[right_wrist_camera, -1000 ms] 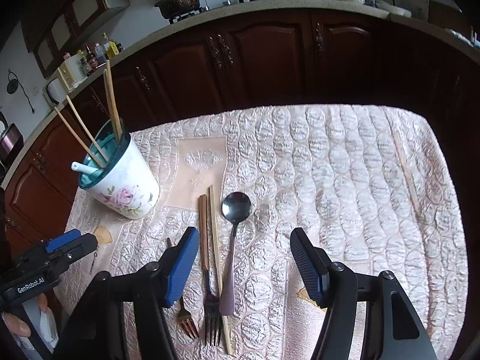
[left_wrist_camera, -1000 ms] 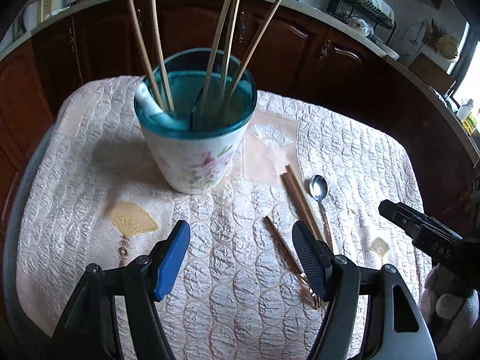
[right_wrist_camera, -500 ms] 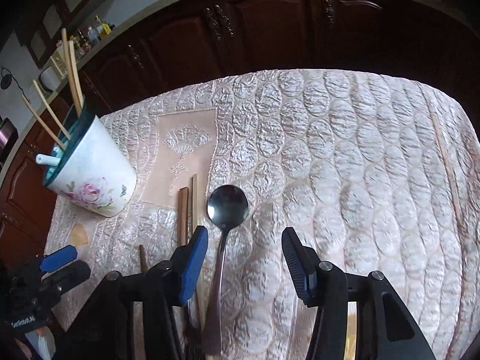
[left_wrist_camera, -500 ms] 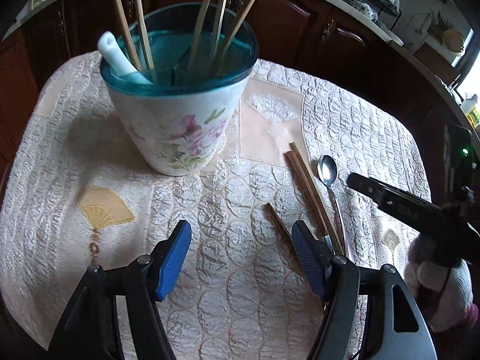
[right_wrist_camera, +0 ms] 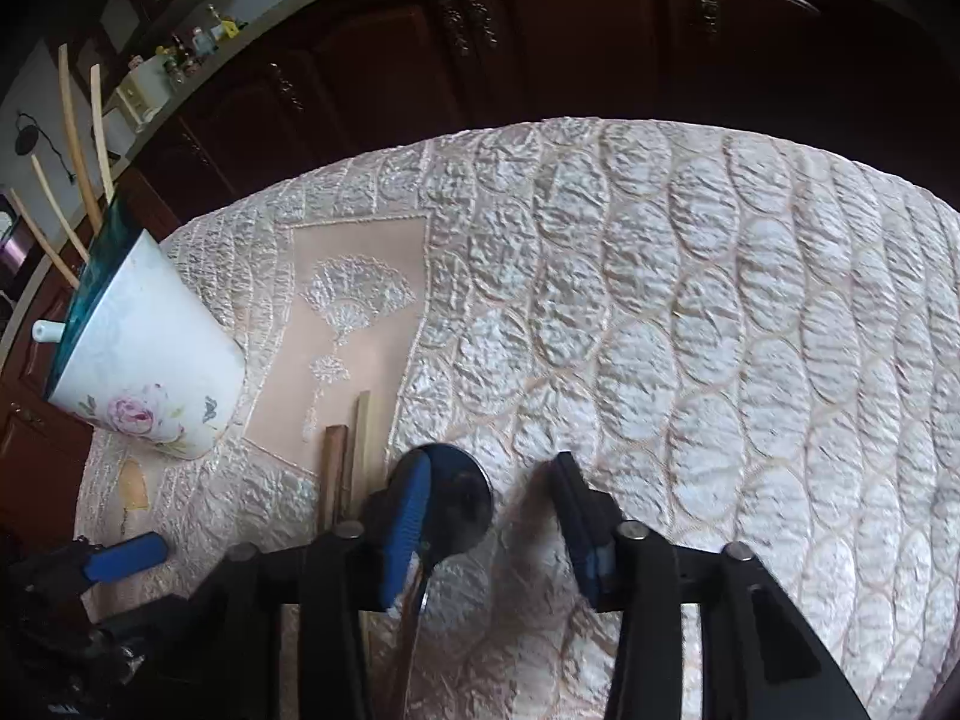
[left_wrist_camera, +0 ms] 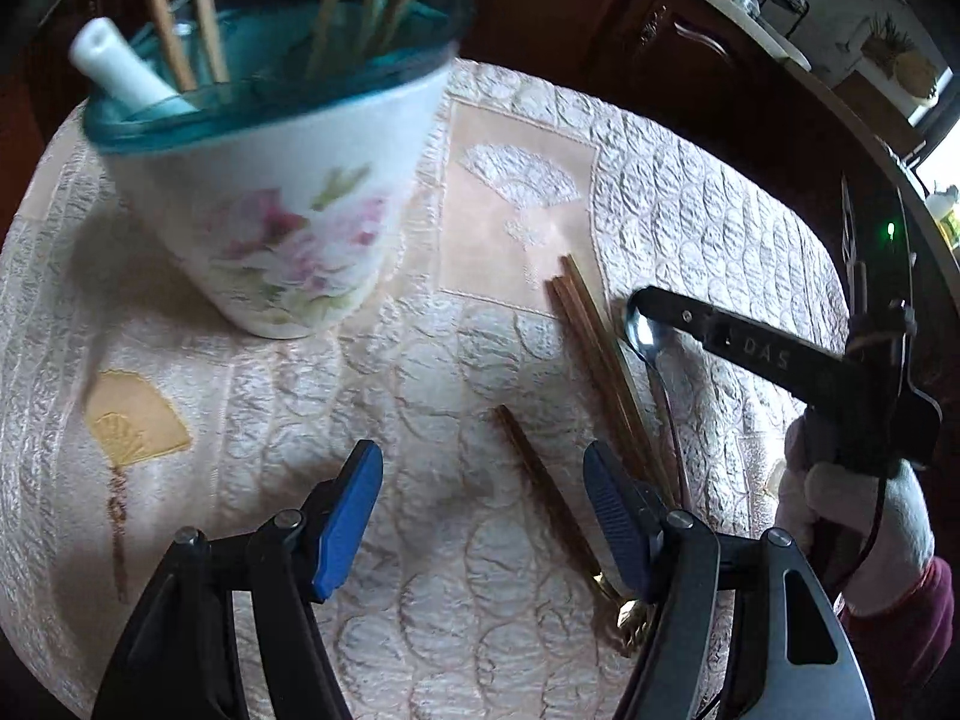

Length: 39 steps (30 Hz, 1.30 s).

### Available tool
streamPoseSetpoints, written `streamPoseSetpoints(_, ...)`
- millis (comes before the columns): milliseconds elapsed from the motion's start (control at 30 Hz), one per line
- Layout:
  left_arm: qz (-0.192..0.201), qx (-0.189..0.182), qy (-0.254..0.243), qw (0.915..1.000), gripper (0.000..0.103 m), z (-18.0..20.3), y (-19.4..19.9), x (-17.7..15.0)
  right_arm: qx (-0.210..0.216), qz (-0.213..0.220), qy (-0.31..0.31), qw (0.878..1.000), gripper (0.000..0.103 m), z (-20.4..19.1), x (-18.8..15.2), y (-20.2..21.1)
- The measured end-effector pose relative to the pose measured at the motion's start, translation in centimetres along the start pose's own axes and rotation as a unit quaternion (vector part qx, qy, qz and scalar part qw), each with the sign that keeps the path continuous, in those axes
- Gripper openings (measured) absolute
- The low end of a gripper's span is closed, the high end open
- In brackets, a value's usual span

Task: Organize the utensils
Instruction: 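Grasp the metal spoon handle with the right gripper, then grasp a wooden chopstick with the left gripper while the right gripper holds the spoon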

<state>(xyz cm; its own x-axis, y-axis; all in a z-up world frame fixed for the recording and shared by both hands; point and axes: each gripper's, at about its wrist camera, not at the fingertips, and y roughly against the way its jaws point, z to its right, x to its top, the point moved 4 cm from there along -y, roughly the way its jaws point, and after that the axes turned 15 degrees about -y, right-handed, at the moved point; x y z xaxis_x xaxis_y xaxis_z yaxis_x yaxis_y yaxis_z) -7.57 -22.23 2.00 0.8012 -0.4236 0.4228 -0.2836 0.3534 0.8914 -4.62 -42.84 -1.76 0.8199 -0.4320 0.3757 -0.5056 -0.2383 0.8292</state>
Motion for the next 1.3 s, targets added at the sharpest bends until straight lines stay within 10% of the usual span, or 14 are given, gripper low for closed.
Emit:
streamPoseSetpoints(233,-0.019,-0.011,-0.009,0.9997,0.052,0.9,-1.8,0.3,0.024,0.001,-0.008,1.000,0.008,0.7,-0.3,0.4)
streamPoseSetpoints(467,-0.022,-0.004,-0.028,0.9994,0.029,2.4,-3.2,1.2,0.045,0.035,-0.040,0.998,0.011,3.7,-0.4,2.6)
streamPoseSetpoints(567,-0.024,-0.007,-0.045,0.9987,0.014,3.2,-3.7,1.5,0.075,0.021,-0.022,0.997,0.028,2.7,-0.2,2.1)
streamPoseSetpoints(800,-0.025,-0.027,-0.043,0.9984,0.013,3.5,-3.7,1.3,0.095,-0.007,0.033,0.995,0.029,0.0,-0.1,-0.8)
streamPoseSetpoints(933,-0.027,-0.030,-0.040,0.9984,0.013,3.3,-3.8,1.3,0.106,-0.024,0.042,0.993,0.009,-0.5,-0.3,-1.1)
streamPoseSetpoints(1300,-0.030,-0.032,-0.045,0.9980,0.014,2.9,-3.6,1.2,0.076,0.004,-0.032,0.997,0.008,6.2,-2.9,4.5)
